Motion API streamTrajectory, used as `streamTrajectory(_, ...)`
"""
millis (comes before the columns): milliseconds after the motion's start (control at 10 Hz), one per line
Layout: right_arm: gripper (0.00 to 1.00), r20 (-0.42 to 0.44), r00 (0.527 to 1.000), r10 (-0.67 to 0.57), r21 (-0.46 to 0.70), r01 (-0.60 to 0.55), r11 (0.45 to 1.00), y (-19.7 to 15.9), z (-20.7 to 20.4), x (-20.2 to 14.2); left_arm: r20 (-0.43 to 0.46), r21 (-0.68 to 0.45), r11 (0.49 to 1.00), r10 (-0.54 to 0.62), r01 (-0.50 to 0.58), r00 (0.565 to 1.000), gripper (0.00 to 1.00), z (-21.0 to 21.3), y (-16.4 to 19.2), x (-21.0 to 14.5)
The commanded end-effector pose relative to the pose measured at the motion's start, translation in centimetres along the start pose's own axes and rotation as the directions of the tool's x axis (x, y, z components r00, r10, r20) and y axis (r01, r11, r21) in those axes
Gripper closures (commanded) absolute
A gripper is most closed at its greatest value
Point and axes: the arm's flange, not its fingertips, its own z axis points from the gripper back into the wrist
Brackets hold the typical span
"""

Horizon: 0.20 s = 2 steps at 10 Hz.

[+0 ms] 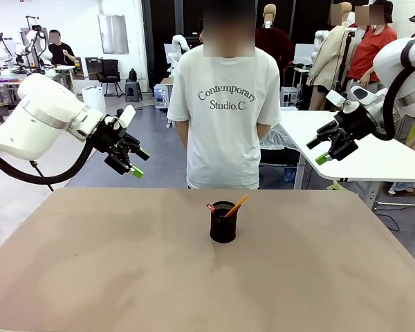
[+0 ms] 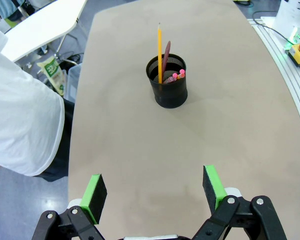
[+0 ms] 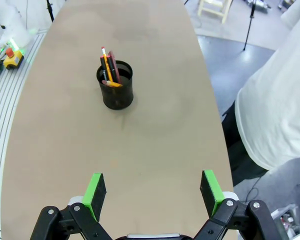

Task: Place the pens into the pen holder.
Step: Pick up a writing instrument from the table and place it into the Pen holder.

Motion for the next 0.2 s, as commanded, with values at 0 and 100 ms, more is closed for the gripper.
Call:
streamTrajectory(0,0.00,-0.003,1.000,0.005,-0.008,-0.005,1.000,-0.23,0.02,0.18,-0.009,0.002,1.000,-0.003,0.003,1.000,0.00,0.06,-0.07,0.03)
streamTrajectory(100,0.00,-0.003,1.000,0.005,-0.008,-0.005,1.000,-0.23,0.02,0.18,-0.009,0.002,1.000,-0.003,0.003,1.000,0.00,0.06,-0.07,0.03)
